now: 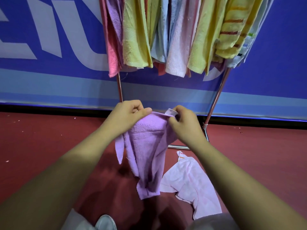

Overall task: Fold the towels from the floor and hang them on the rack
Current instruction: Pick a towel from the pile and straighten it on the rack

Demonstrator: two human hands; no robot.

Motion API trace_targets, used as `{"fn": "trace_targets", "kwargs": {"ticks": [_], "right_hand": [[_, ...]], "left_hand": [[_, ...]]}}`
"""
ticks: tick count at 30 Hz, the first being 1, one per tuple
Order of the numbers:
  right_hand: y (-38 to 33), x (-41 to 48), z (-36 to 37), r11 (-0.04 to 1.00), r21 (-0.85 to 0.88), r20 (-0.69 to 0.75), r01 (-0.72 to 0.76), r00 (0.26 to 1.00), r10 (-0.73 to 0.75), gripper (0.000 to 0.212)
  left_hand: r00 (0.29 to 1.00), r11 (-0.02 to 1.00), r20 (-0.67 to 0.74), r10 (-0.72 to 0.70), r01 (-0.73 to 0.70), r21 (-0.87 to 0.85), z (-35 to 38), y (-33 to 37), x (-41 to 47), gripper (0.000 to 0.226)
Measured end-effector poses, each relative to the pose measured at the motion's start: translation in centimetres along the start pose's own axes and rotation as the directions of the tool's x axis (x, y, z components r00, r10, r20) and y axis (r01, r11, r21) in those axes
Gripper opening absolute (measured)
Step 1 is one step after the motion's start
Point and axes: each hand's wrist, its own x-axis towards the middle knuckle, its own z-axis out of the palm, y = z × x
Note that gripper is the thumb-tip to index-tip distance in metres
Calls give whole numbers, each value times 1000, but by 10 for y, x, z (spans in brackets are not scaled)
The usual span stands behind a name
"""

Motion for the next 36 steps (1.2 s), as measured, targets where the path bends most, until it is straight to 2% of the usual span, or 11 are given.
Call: {"fn": "trace_targets", "kwargs": {"ticks": [4, 7, 9, 15, 19, 21, 24, 26, 29, 34, 36], "right_hand": [[7, 9, -12, 998, -45, -38, -47, 998, 46, 22], [16, 14, -19, 993, -47, -130, -110, 986, 103, 19], [22, 16, -20, 986, -45, -156, -160, 976, 152, 13], [33, 17, -16, 982, -105, -170, -160, 975, 141, 13], [39, 17, -14, 974, -141, -131, -177, 979, 159, 14], [37, 16, -11, 978, -106, -94, -181, 981, 171, 13], [32, 15, -6, 983, 33, -25, -182, 983, 183, 5], [25, 13, -4, 965, 173, 58, -199, 980, 192, 23], [17, 9, -3, 951, 251, 81, -178, 983, 163, 24], [16, 6, 0, 962, 266, 104, -62, 994, 35, 16], [11, 5, -1, 971, 238, 130, -3, 991, -29, 17]], "left_hand": [[976, 971, 203, 82, -124, 204, -6, -3, 1, 29], [917, 854, 392, -74, -145, 500, -15, -23, 3, 28], [890, 814, 422, -175, -110, 571, -19, -35, 3, 33], [937, 938, 342, -69, -56, 342, -21, -30, 0, 33], [947, 998, 316, -56, 47, 36, -19, -20, -4, 20], [957, 962, 282, -66, 136, -236, -17, -12, -6, 9], [941, 829, 336, -51, 227, -511, -16, -2, -9, 20], [923, 819, 384, -10, 228, -526, -15, 0, -10, 22], [900, 889, 435, 5, 195, -413, -13, 0, -13, 35], [967, 982, 253, -23, 69, -177, -8, 7, -14, 6], [981, 989, 192, -13, 41, -141, -6, 10, -15, 11]]}}
